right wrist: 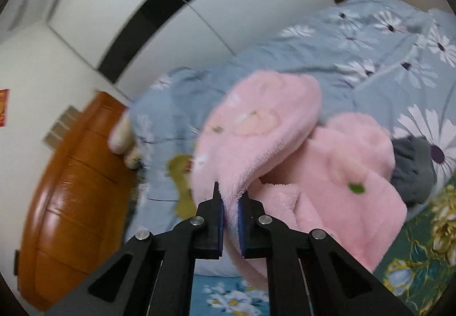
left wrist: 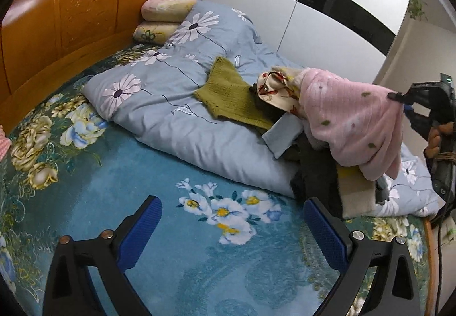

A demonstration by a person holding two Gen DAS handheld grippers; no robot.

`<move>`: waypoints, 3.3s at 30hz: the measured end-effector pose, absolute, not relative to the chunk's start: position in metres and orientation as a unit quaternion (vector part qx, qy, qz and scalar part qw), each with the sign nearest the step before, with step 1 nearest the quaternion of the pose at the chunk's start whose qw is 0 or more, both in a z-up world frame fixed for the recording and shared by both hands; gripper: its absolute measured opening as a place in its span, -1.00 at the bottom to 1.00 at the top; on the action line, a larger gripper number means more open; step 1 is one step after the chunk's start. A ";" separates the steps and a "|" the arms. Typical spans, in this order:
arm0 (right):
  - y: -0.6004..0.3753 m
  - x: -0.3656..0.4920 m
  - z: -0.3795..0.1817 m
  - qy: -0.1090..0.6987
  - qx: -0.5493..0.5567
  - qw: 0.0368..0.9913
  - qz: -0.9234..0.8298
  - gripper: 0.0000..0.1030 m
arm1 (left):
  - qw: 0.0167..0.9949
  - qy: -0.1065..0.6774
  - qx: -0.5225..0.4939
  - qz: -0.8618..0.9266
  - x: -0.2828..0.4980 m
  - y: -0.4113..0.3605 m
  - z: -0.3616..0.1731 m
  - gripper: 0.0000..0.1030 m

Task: Fold clothes
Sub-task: 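Grasp the pink fleece garment with the right gripper and lift it off the pile, then lay the pink fleece on the blanket with the right gripper while the left gripper grasps its other end, then hold the pink fleece with both grippers and stretch it flat across the blanket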

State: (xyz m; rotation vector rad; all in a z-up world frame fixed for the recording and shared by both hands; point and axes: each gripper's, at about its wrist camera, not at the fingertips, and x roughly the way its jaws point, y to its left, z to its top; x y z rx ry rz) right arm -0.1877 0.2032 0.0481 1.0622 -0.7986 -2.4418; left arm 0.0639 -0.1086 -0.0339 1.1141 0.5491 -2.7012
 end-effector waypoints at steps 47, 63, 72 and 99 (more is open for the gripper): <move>0.471 0.179 -0.104 -0.145 0.603 -0.076 -0.781 -0.40 | -0.075 0.184 0.452 -0.869 0.091 0.022 -0.071 0.96; 0.271 0.099 -0.172 0.042 0.627 0.089 -0.772 0.07 | -0.047 0.179 0.464 -0.866 0.115 0.014 -0.084 0.96; 0.329 0.112 -0.172 0.009 0.623 -0.009 -0.782 -0.89 | -0.079 0.208 0.485 -0.846 0.109 0.032 -0.098 0.96; 0.284 0.186 -0.077 -0.075 0.543 0.246 -0.799 -0.90 | -0.227 0.438 0.638 -0.592 0.075 0.182 -0.184 0.25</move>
